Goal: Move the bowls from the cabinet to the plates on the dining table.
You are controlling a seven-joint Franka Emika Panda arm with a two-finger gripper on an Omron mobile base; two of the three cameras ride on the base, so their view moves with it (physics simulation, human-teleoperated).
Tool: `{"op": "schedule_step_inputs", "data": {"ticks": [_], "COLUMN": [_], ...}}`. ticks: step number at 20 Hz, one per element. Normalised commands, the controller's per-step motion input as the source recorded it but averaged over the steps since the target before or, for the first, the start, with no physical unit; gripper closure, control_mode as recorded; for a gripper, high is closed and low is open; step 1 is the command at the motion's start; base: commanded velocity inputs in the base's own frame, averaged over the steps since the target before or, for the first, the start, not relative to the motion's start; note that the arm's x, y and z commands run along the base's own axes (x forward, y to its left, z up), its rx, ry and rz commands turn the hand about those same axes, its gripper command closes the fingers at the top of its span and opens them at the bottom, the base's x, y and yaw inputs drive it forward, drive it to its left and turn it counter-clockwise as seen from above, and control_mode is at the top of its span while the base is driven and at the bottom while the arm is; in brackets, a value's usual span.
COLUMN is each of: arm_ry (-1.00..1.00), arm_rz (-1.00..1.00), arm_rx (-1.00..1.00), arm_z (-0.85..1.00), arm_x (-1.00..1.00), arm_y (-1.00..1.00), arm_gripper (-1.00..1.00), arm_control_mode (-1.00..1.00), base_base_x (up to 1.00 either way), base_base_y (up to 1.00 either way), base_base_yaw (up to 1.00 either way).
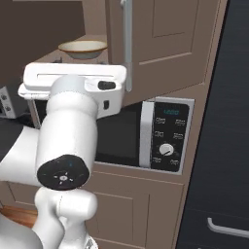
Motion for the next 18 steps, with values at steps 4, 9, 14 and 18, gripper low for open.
{"op": "schedule_step_inputs", "data": {"ticks": [4, 9, 14, 18], "arm_ry": [-0.18, -0.18, -0.12, -0.04], "arm_rz": [-0.12, -0.12, -0.16, -0.20], "arm_rx": [0.00, 0.00, -0.01, -0.03], "arm_z": [0.00, 0.00, -0.02, -0.06], "arm_x": [-0.11, -0.10, 0.03, 0.15], "arm_y": [0.36, 0.36, 0.26, 0.19], "arm_gripper": [-1.00, -1.00, -1.00, -1.00], "arm_control_mode": [-1.00, -1.00, -1.00, -1.00], "base_base_x": [0.00, 0.00, 0.00, 0.00], "base_base_y": [0.00, 0.00, 0.00, 0.00], "base_base_yaw": [0.00, 0.00, 0.00, 0.00]}}
